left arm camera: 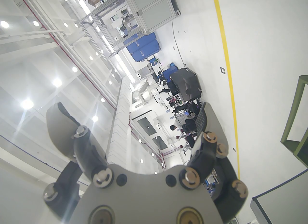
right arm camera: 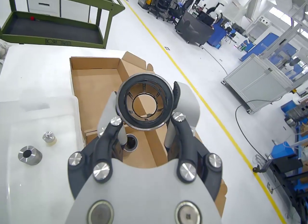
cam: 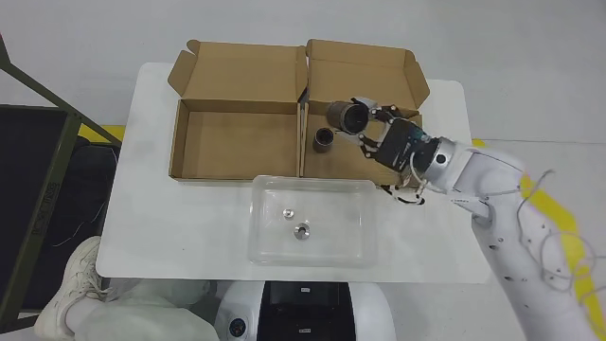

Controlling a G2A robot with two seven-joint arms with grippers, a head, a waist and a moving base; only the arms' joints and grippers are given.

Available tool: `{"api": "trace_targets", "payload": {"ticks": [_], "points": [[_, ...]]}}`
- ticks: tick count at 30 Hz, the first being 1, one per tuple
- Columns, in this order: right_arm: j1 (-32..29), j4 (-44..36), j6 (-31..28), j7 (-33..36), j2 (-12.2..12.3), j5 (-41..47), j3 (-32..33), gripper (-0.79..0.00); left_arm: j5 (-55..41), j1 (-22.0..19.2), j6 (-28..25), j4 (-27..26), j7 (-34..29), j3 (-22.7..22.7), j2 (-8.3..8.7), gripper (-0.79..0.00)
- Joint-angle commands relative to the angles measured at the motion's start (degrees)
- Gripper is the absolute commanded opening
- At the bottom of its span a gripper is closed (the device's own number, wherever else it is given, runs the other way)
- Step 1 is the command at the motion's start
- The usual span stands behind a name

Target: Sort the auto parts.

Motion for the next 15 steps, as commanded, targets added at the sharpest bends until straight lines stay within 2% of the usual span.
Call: {"api": "trace_targets", "payload": {"ticks": [1, 5, 8, 15], "points": [[0.6, 2.1, -0.2, 2.1, 0.0, 1.1, 0.2, -0.785, 0.0, 0.0, 0.0, 0.0, 0.0, 0.0, 0.00, 0.000], [2.2, 6.0, 0.2, 9.3, -0.2, 4.7, -0.6, -0.785, 0.0, 0.0, 0.0, 0.0, 0.0, 0.0, 0.00, 0.000], [5.7, 11.2, -0.1, 14.0, -0.6, 8.8, -1.8, -0.785, 0.0, 0.0, 0.0, 0.0, 0.0, 0.0, 0.00, 0.000], [12.0, 20.1, 1.0, 19.2, -1.8, 13.7, -5.5, -0.785, 0.0, 0.0, 0.0, 0.0, 0.0, 0.0, 0.00, 0.000]]}}
